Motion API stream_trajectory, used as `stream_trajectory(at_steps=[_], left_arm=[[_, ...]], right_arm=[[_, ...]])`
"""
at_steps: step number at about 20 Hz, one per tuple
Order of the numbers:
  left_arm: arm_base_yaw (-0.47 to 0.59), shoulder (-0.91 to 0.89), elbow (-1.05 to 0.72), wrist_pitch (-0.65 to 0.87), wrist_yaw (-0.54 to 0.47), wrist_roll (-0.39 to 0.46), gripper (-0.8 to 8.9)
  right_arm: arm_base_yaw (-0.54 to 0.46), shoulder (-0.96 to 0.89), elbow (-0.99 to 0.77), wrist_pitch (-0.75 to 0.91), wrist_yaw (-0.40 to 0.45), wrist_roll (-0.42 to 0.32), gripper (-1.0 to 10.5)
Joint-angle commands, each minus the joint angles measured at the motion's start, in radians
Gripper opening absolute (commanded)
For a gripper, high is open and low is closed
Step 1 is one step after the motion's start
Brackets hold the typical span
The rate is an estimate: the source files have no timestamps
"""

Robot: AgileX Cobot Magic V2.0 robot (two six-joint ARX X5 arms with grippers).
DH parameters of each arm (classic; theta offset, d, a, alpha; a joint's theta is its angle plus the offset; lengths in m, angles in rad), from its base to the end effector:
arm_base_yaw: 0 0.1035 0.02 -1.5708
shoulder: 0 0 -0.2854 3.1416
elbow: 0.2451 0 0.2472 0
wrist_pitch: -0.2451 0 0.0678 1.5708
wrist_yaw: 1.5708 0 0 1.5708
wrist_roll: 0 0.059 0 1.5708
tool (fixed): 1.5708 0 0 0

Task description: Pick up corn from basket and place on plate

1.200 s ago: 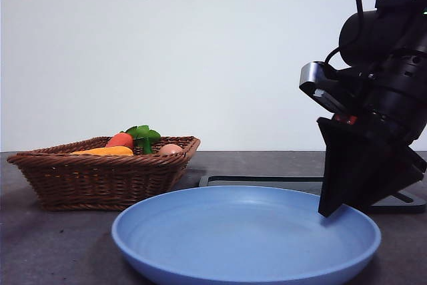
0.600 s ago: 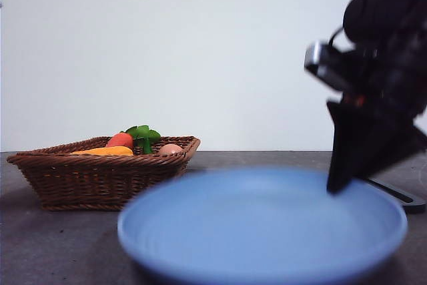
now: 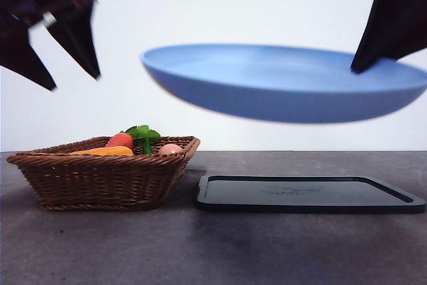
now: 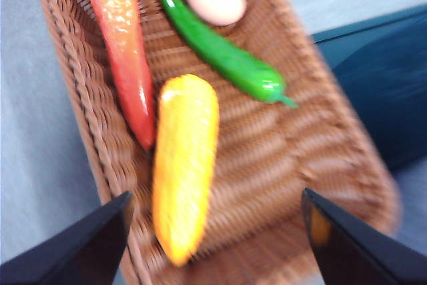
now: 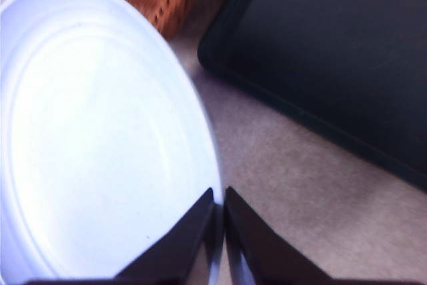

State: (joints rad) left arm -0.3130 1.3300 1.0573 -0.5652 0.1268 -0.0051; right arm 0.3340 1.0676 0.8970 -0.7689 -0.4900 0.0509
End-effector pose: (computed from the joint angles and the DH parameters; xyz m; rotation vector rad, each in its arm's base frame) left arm 0.2675 -0.0944 0.2800 0.0738 0.8417 -0.4115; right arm 0.1795 0.0917 0.2752 0.1195 0.9814 0.7367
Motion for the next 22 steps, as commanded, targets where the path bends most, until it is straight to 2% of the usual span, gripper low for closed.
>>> stream_trajectory(at_steps=[1, 6, 8, 11, 16, 17, 20, 22], left_arm=[[-0.032, 0.124, 0.077, 0.008, -0.072, 0.058, 4.09], [-0.082, 0.352, 0.182, 0.006, -0.195, 0.088, 4.05], [-0.094, 0.399, 0.183, 0.011, -0.218, 0.098, 4.05], [-0.113, 0.438, 0.183, 0.013, -0.325, 0.098, 4.05], [-0.121, 0.475, 0.183, 0.009, -0.331, 0.097, 4.02], [-0.127, 0.475, 0.183, 0.011, -0.331, 0.095, 3.90], [-0.134, 0.475, 0.183, 0.001, -0.331, 0.085, 2.51], [-0.134, 0.475, 0.183, -0.015, -0.331, 0.062, 2.02]], right_arm=[[-0.008, -0.032, 0.021, 0.004, -0.006, 0.021, 0.0], [-0.023, -0.071, 0.021, 0.003, -0.006, 0.024, 0.0], [-0.023, -0.071, 0.021, 0.006, -0.006, 0.024, 0.0], [-0.023, -0.071, 0.021, 0.005, -0.006, 0.024, 0.0], [-0.023, -0.071, 0.021, 0.005, -0.006, 0.024, 0.0], [-0.023, -0.071, 0.021, 0.005, -0.006, 0.024, 0.0], [-0.023, -0.071, 0.021, 0.005, -0.006, 0.024, 0.0], [-0.023, -0.071, 0.021, 0.005, -0.006, 0.023, 0.0]])
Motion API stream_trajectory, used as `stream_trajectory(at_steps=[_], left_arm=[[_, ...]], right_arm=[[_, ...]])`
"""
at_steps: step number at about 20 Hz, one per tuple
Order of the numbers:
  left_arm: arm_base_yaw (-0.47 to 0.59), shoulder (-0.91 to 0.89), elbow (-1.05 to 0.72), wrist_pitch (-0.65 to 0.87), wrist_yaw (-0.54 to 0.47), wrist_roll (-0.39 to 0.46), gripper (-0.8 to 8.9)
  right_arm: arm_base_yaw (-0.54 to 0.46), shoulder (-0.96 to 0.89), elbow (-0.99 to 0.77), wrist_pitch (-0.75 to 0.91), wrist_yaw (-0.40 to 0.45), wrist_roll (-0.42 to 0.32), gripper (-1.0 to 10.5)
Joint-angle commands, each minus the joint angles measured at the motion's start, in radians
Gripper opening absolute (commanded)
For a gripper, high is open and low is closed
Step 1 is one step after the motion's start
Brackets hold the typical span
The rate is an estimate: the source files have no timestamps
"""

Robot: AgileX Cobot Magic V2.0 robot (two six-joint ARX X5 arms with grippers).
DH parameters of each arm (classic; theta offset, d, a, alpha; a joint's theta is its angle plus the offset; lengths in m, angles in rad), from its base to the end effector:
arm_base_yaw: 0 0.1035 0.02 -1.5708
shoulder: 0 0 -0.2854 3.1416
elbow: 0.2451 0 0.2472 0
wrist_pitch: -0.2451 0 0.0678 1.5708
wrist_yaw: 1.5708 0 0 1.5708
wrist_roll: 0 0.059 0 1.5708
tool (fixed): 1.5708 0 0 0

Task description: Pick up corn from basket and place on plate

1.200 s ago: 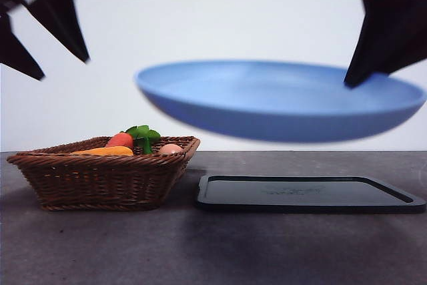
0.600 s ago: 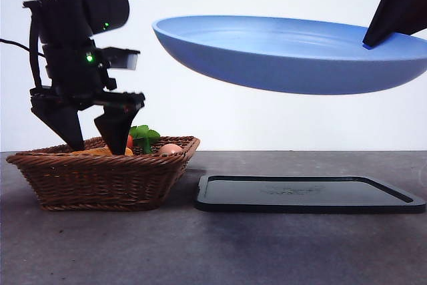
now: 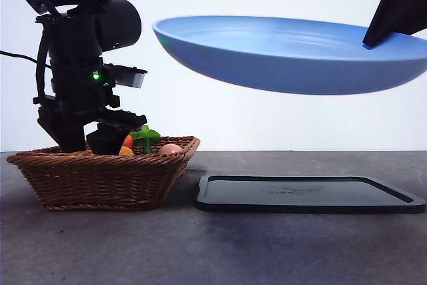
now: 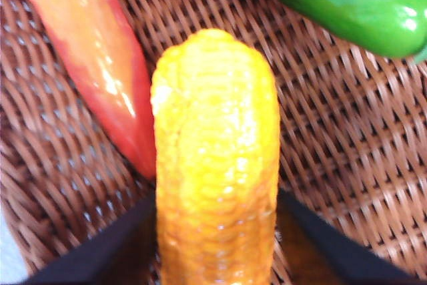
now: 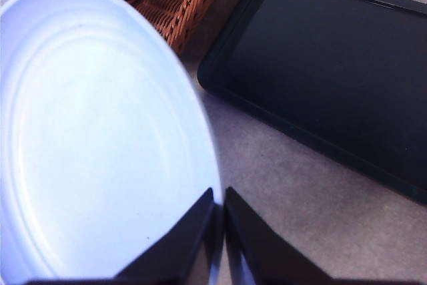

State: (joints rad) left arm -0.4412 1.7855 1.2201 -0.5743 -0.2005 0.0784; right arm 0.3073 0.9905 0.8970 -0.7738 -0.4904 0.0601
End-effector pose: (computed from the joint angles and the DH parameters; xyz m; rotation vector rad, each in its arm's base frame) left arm 0.3377 -0.1465 0.1904 0.4304 1.0775 -0.2570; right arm 0.1683 0.0826 0.2881 0.1346 0.9083 0.7195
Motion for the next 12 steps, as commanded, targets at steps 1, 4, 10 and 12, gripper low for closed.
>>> stream_trajectory(at_steps=[1, 4, 10, 12], left_arm=[[-0.006, 0.019, 0.020, -0.013, -0.003, -0.025, 1.86], [-0.006, 0.017, 0.025, -0.027, -0.003, -0.050, 1.63], [-0.021, -0.124, 0.067, -0.031, 0.044, -0.088, 1.62], [-0.036, -0.214, 0.069, -0.030, 0.089, -0.113, 1.62]], right_arm=[[0.003, 0.006, 0.021, 0.010, -0.006, 0.014, 0.0], [0.003, 0.006, 0.021, 0.010, -0.006, 0.015, 0.0], [0.002, 0.021, 0.021, 0.011, 0.082, 0.038, 0.0], [0.000, 0.060, 0.021, 0.018, 0.099, 0.055, 0.0]])
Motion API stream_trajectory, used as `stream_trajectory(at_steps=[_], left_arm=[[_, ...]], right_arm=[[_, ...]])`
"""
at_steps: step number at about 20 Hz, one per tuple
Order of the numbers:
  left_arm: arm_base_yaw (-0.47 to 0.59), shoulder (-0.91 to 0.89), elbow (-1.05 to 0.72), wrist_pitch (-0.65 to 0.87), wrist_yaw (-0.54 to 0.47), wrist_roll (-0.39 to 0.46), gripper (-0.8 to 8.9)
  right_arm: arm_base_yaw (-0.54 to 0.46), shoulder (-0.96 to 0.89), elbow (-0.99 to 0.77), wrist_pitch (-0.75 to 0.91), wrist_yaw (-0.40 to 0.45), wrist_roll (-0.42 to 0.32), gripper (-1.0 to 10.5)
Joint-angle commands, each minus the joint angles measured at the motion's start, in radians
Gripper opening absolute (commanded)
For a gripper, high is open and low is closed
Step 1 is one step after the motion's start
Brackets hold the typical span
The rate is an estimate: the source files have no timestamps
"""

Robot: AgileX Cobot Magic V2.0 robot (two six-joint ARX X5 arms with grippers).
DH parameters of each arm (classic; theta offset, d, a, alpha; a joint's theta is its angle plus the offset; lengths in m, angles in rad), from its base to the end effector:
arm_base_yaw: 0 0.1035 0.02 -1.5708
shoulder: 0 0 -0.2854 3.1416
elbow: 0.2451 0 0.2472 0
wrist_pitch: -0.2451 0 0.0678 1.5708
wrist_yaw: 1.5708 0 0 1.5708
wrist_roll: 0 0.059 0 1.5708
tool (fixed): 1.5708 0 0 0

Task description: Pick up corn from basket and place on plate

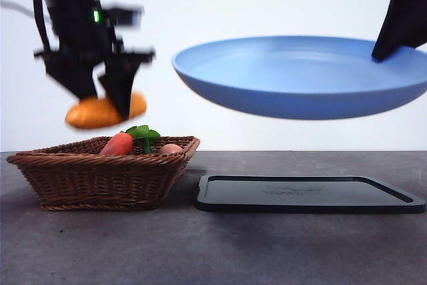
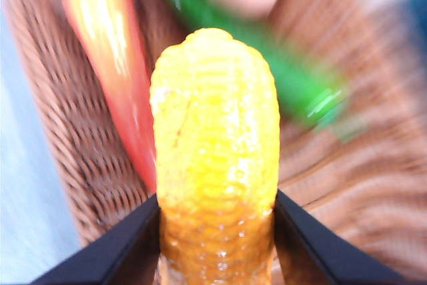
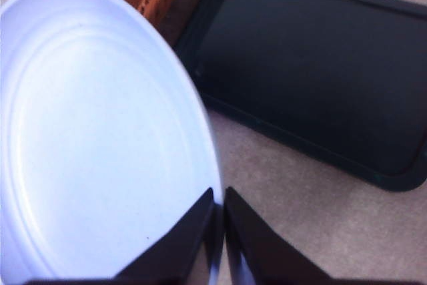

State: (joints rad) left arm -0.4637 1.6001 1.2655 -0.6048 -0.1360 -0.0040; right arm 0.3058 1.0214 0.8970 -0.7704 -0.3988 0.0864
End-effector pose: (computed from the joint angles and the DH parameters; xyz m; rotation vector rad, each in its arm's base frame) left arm 0.3158 -0.1490 0.2648 0.2750 0.9018 -0.3013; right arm 0.1770 0.0799 0.2814 0.1195 0.9396 0.6166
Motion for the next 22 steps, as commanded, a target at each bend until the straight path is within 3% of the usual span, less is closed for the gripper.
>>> stream_trajectory(at_steps=[1, 6, 13, 19, 22], left_arm=[[-0.024, -0.076, 0.023, -0.001, 0.056, -0.048, 1.63], [-0.144, -0.205, 0.023, 0.002, 0.272, -0.122, 1.63], [-0.326, -0.053, 0.023, 0.048, 0.276, -0.127, 1.63], [-0.379, 0.054, 0.023, 0.108, 0.275, -0.117, 1.72], [-0.383, 0.061, 0.023, 0.100, 0.274, -0.117, 2.77]], right_arm=[[-0.001, 0.060, 0.021, 0.025, 0.014, 0.039, 0.0], [-0.002, 0.246, 0.021, 0.169, -0.026, 0.099, 0.0], [-0.003, 0.312, 0.021, 0.261, -0.080, 0.150, 0.0], [-0.003, 0.312, 0.021, 0.246, -0.083, 0.149, 0.0], [-0.003, 0.312, 0.021, 0.246, -0.084, 0.149, 0.0]])
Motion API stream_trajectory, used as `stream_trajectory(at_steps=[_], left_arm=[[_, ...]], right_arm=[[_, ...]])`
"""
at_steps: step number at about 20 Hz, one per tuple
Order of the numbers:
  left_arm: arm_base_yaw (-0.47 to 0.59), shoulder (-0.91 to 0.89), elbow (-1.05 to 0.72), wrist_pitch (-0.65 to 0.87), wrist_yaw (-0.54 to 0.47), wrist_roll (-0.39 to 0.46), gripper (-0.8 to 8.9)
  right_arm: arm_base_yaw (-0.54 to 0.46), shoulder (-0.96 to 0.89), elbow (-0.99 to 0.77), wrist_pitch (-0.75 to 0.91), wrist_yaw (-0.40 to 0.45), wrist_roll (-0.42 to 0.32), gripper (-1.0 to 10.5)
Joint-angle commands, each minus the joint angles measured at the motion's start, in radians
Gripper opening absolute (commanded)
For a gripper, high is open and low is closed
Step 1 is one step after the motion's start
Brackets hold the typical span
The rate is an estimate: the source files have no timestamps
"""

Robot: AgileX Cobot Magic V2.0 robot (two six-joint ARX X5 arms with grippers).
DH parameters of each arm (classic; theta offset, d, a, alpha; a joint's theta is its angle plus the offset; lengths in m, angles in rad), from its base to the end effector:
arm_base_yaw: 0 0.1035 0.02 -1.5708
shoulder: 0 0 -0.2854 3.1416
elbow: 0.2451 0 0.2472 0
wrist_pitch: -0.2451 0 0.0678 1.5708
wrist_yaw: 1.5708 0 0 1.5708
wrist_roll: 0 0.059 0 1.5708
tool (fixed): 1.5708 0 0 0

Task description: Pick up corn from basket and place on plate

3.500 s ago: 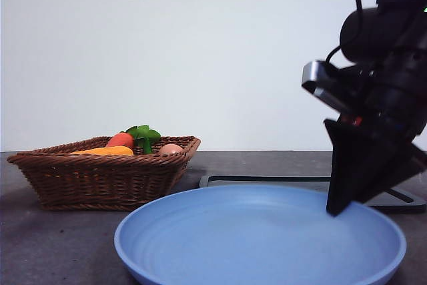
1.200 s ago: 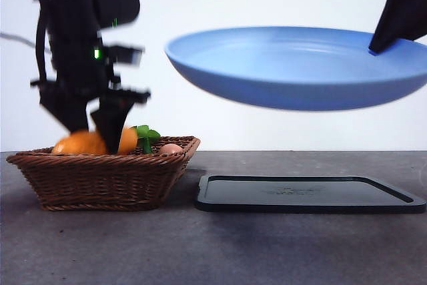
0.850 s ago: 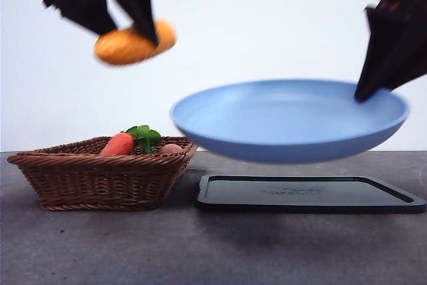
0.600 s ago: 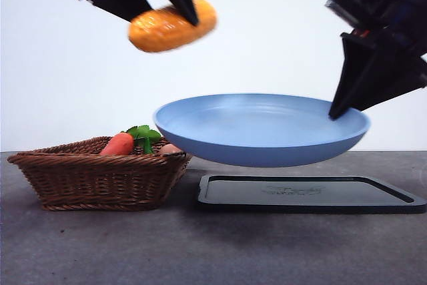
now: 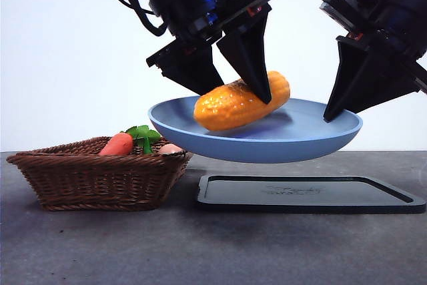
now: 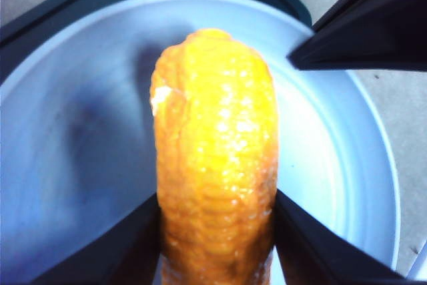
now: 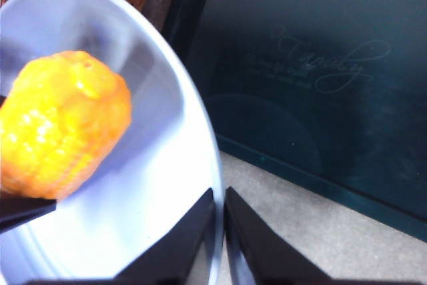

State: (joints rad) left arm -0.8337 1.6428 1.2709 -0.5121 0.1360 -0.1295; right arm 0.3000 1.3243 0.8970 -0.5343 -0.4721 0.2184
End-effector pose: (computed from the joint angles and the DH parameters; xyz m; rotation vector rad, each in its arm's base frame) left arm 0.2399 -0.2762 0.2593 0.2014 0.9164 -0.8437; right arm 0.2427 0.1032 0.2368 0.2755 1.0558 0.6014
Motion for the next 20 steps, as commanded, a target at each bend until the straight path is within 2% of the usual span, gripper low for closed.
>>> stream_trajectory(at_steps=[1, 3, 9, 13, 20], left_arm=[[-0.015, 0.018, 0.018, 0.007, 0.002, 0.008, 3.21], [-0.016, 0.018, 0.018, 0.002, 0.002, 0.008, 3.54], [-0.018, 0.014, 0.034, -0.050, 0.003, 0.006, 3.69], [-0.018, -0.004, 0.097, -0.108, 0.003, 0.010, 4.19], [-0.016, -0.008, 0.251, -0.227, 0.002, 0.037, 4.19]], right_arm=[[0.002, 0.009, 0.021, 0.010, -0.011, 0.017, 0.0], [0.002, 0.009, 0.021, 0.009, -0.011, 0.017, 0.0], [0.002, 0.009, 0.021, 0.009, -0.011, 0.016, 0.0], [0.002, 0.009, 0.021, 0.006, -0.011, 0.010, 0.0], [-0.011, 0.009, 0.021, 0.010, -0.010, 0.007, 0.0]])
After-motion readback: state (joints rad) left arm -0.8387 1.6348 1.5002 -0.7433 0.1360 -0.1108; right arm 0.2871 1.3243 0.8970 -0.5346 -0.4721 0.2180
